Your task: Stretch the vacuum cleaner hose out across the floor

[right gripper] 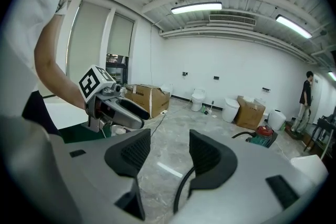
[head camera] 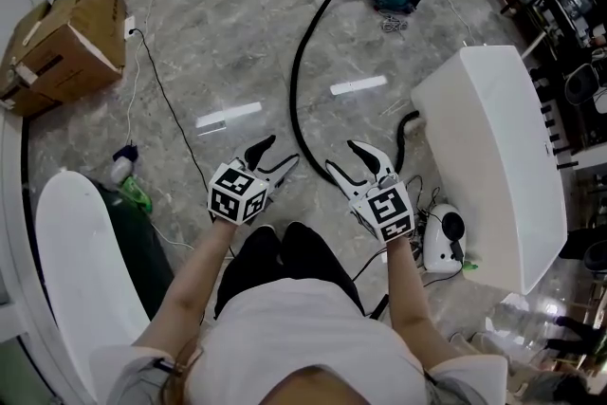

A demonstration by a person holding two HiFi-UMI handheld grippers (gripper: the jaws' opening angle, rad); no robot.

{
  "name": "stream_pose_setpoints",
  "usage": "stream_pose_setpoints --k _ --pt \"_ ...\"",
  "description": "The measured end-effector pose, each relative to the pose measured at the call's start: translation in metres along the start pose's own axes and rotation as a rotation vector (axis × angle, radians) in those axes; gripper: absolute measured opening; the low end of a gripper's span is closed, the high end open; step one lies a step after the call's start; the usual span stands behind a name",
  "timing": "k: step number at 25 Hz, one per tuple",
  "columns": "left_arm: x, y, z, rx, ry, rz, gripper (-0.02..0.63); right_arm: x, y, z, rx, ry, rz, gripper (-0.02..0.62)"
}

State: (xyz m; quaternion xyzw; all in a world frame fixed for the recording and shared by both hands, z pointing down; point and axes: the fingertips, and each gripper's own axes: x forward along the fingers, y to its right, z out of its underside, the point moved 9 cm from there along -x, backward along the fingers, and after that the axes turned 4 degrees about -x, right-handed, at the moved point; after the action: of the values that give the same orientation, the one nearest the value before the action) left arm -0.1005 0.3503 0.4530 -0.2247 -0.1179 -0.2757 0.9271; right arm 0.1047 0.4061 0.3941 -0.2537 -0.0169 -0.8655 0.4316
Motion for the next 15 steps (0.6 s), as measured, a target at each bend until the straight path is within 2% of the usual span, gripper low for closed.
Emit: stream_pose_setpoints --k 2,9,13,15 --pt "-0.002 0.008 -0.008 0.039 0.027 0.0 0.217 0.0 -0.002 0.001 0.003 -0.005 -0.002 0.235" --pt "-0.009 0.031 -0.029 0.189 0.097 -0.02 0.031 -0.001 -0.004 0.005 0.059 0.016 0.017 0.235" --pt "-0.007 0.045 -0.041 0.232 0.099 -0.005 0.011 -0.004 -0.004 0.005 0.105 0.046 0.026 0.235" --pt "-0.006 0.051 -0.047 0.261 0.102 0.002 0.011 -0.005 -0.004 0.004 0.172 0.084 0.045 0.235"
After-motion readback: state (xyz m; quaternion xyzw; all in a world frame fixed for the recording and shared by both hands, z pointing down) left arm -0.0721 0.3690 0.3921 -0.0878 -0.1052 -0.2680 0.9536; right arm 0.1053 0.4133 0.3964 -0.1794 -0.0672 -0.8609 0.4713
